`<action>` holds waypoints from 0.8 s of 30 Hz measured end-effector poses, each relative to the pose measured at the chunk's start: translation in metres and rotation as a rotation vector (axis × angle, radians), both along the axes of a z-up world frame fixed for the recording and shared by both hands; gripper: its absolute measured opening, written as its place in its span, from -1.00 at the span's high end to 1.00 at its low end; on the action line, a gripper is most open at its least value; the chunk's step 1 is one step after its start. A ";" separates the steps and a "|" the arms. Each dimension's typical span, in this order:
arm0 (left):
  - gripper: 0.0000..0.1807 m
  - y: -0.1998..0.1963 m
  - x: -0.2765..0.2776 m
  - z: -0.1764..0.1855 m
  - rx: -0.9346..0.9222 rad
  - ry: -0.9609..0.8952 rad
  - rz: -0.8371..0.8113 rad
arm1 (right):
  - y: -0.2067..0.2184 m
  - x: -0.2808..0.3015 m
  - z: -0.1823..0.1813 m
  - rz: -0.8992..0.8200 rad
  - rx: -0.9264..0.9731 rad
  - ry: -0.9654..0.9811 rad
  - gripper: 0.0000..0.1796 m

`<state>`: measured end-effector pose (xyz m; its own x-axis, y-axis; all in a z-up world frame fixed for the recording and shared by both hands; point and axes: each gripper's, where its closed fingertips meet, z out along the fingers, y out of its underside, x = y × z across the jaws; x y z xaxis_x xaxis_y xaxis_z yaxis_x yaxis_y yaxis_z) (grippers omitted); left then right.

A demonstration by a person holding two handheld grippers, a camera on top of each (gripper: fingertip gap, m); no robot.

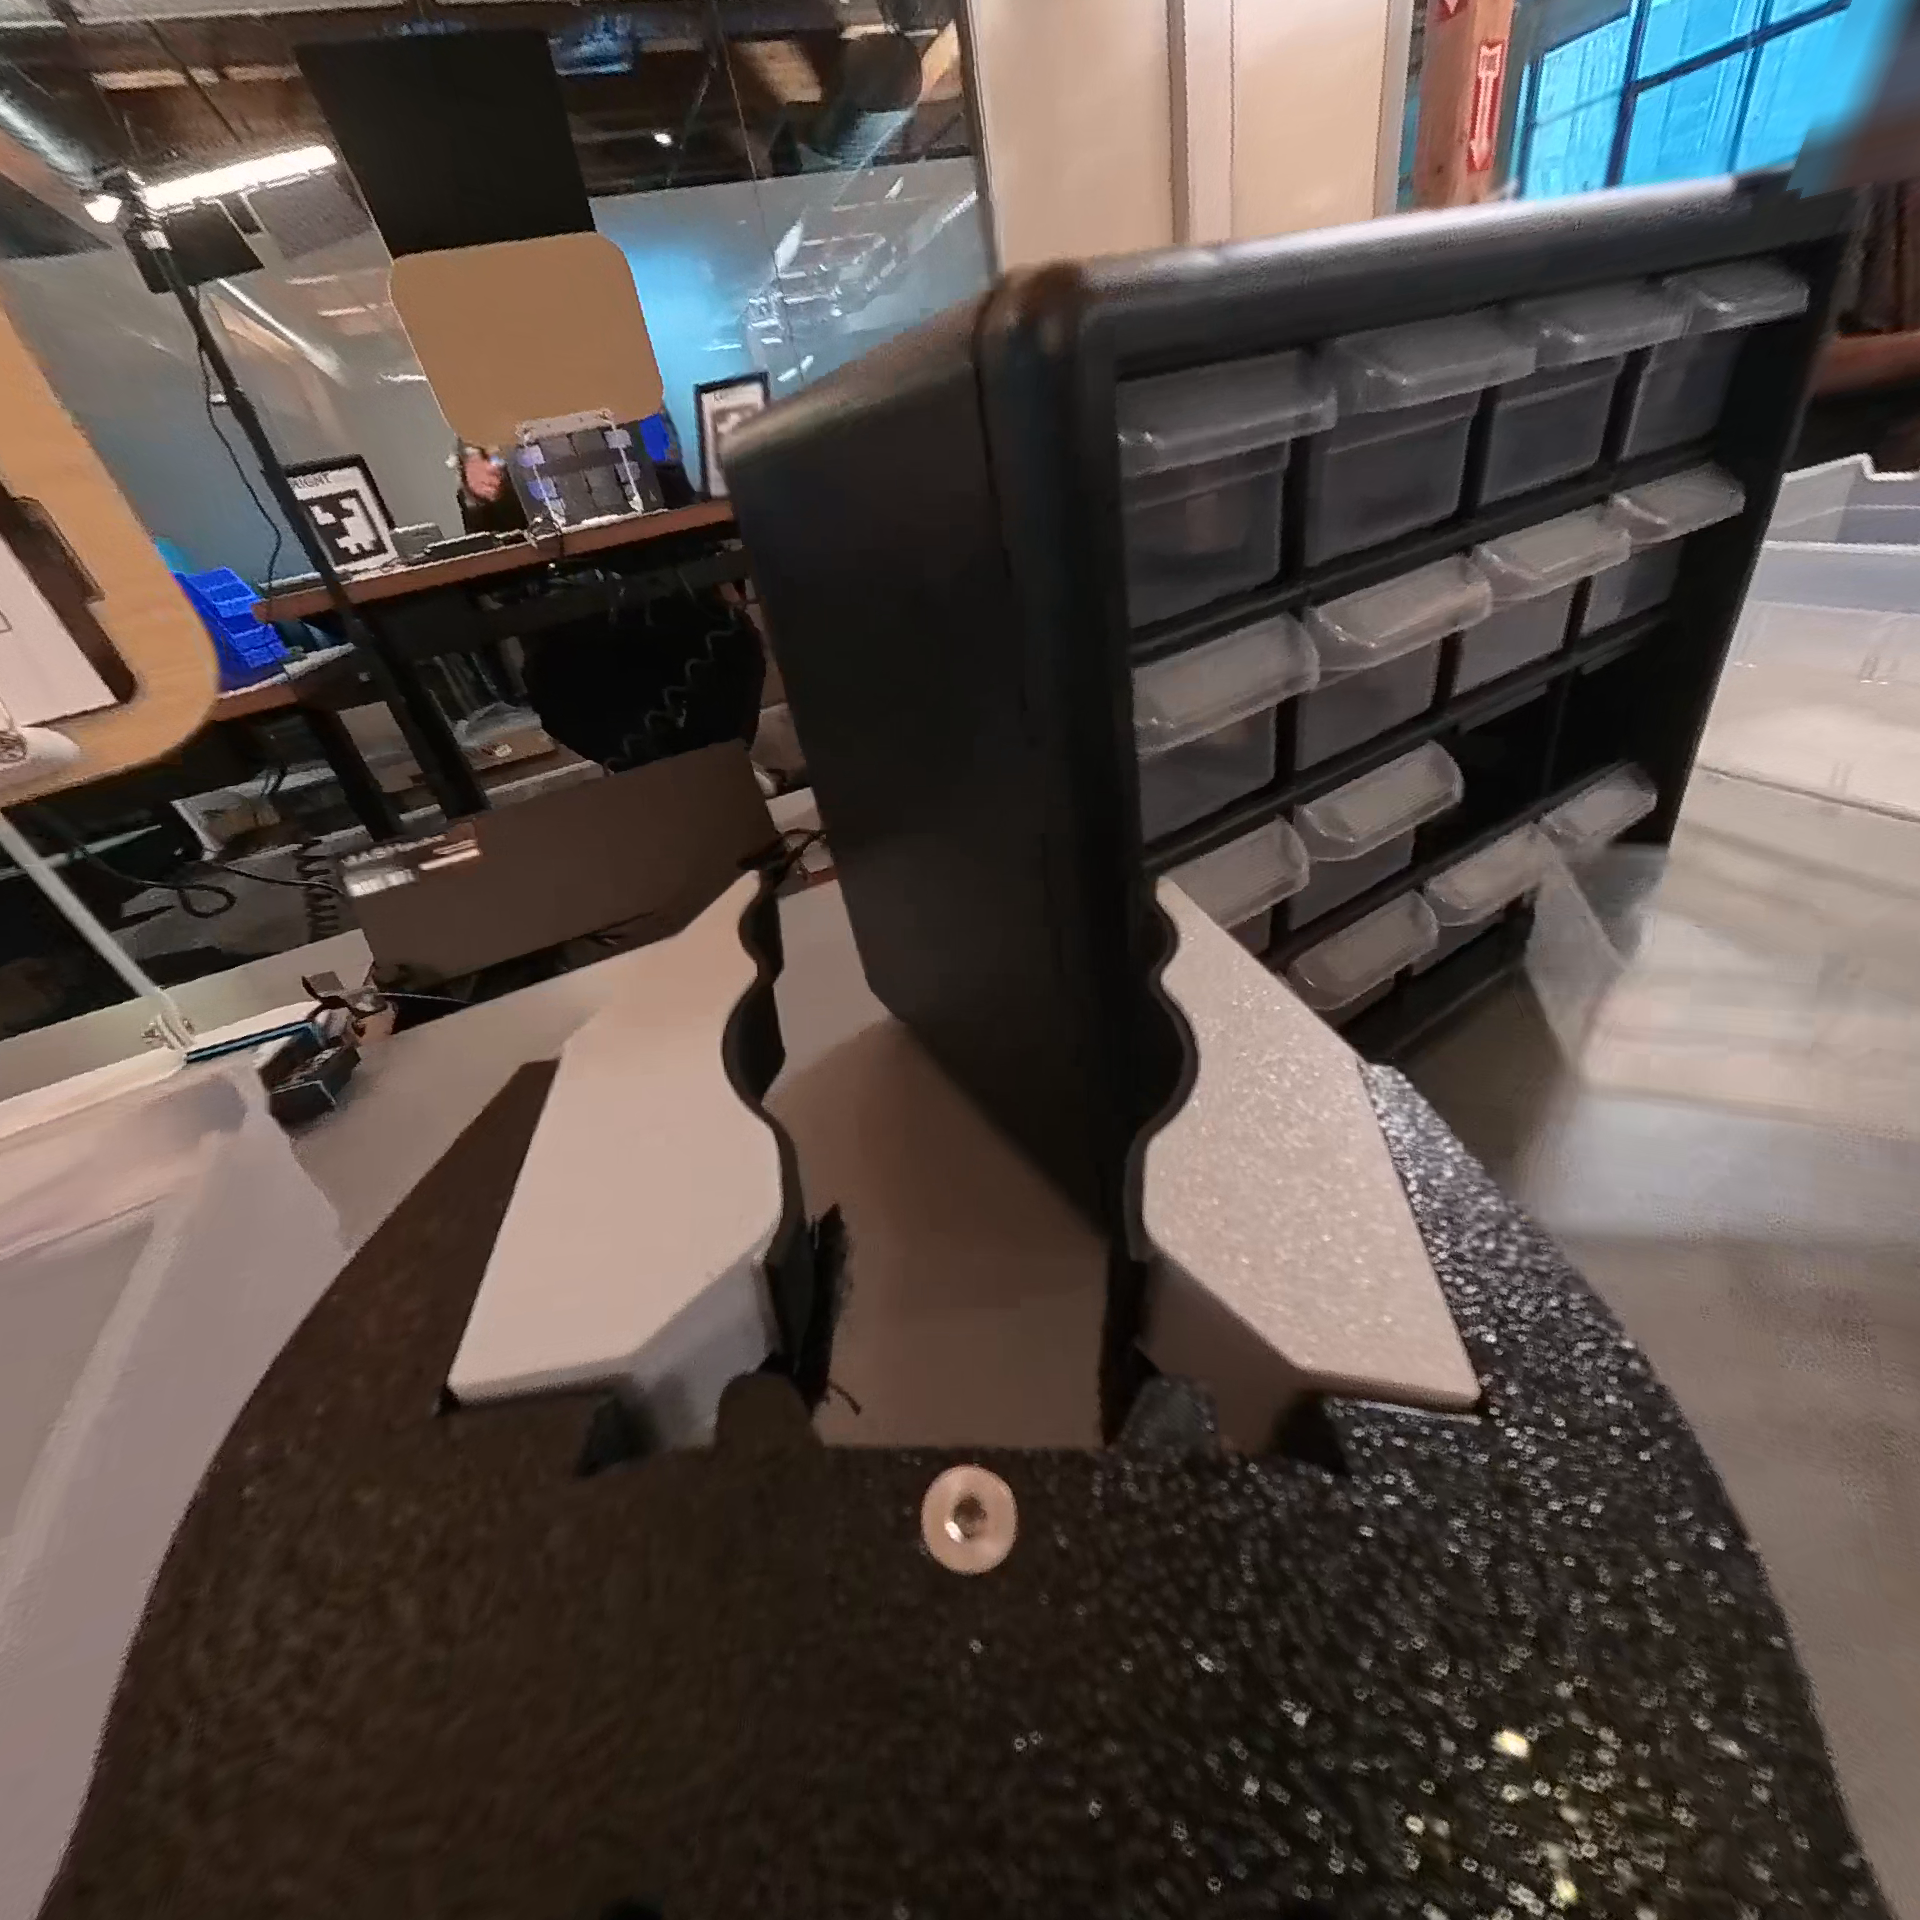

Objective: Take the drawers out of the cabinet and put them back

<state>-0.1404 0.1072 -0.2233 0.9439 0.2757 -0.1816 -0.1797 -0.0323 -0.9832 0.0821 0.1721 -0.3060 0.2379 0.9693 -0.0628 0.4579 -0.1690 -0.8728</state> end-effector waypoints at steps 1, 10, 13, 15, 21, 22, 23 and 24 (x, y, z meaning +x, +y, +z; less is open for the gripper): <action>0.27 0.002 0.004 -0.003 -0.015 0.009 -0.011 | 0.005 0.003 0.002 -0.059 0.014 0.009 0.24; 0.14 0.015 0.014 -0.028 -0.139 -0.059 -0.085 | 0.022 0.000 0.019 -0.327 0.043 0.035 0.24; -0.03 0.022 0.019 -0.045 -0.236 -0.107 -0.138 | 0.021 -0.006 0.021 -0.343 0.077 -0.012 0.24; -0.10 0.025 0.030 -0.050 -0.253 -0.142 -0.214 | 0.020 -0.010 0.022 -0.348 0.054 -0.012 0.24; -0.10 0.029 0.051 -0.055 -0.260 -0.194 -0.336 | 0.024 -0.009 0.019 -0.387 0.025 -0.071 0.24; -0.10 0.028 0.052 -0.055 -0.265 -0.187 -0.336 | 0.025 -0.008 0.020 -0.396 0.025 -0.078 0.24; -0.11 0.028 0.052 -0.056 -0.269 -0.182 -0.339 | 0.025 -0.007 0.021 -0.403 0.023 -0.082 0.24; -0.11 0.028 0.052 -0.056 -0.269 -0.185 -0.342 | 0.026 -0.006 0.022 -0.406 0.013 -0.085 0.24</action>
<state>-0.0882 0.1349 -0.2789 0.9956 -0.0902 -0.0238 -0.0466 -0.2599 -0.9645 0.0762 0.1976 -0.2845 0.6049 0.7962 -0.0144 0.4270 -0.3396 -0.8381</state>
